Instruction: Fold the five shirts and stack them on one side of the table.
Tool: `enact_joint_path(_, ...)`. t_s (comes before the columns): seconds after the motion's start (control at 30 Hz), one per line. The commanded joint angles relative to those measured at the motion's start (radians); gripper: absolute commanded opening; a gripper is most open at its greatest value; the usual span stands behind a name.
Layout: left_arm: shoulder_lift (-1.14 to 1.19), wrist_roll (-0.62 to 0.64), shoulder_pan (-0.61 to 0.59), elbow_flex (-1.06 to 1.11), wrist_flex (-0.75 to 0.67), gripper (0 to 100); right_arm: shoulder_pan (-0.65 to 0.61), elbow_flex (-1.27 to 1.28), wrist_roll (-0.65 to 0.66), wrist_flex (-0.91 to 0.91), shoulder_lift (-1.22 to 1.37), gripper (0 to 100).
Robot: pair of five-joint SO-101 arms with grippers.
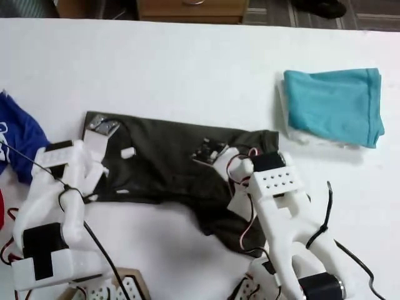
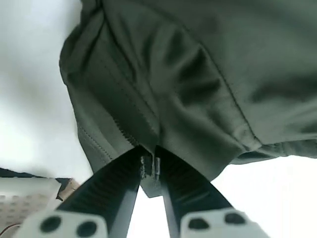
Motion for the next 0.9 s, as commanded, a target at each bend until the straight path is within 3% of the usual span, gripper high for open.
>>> enact_joint_path(0.0,0.008,-0.005,-0.008,0.007,-0.021,3,-0.015,0.014,-0.058,-0.024,-0.036,5.3)
enact_joint_path(0.17,0.008,-0.005,-0.008,0.007,-0.021,3,-0.108,0.095,-0.124,-0.12,-0.036,15.8)
enact_joint_path(0.4,0.008,-0.005,-0.008,0.007,-0.021,3,-0.142,0.115,-0.117,-0.205,-0.036,7.2)
enact_joint_path(0.47,0.008,-0.005,-0.008,0.007,-0.021,3,-0.124,0.115,-0.115,-0.222,-0.036,1.5)
enact_joint_path(0.57,0.008,-0.005,-0.008,0.007,-0.021,3,-0.064,0.115,-0.112,-0.228,-0.036,2.0)
enact_joint_path(0.7,0.008,-0.005,-0.008,0.007,-0.021,3,-0.016,0.066,-0.025,-0.137,-0.051,2.0)
enact_joint_path(0.87,0.008,-0.005,-0.008,0.007,-0.021,3,-0.019,-0.032,-0.009,0.01,-0.088,2.0)
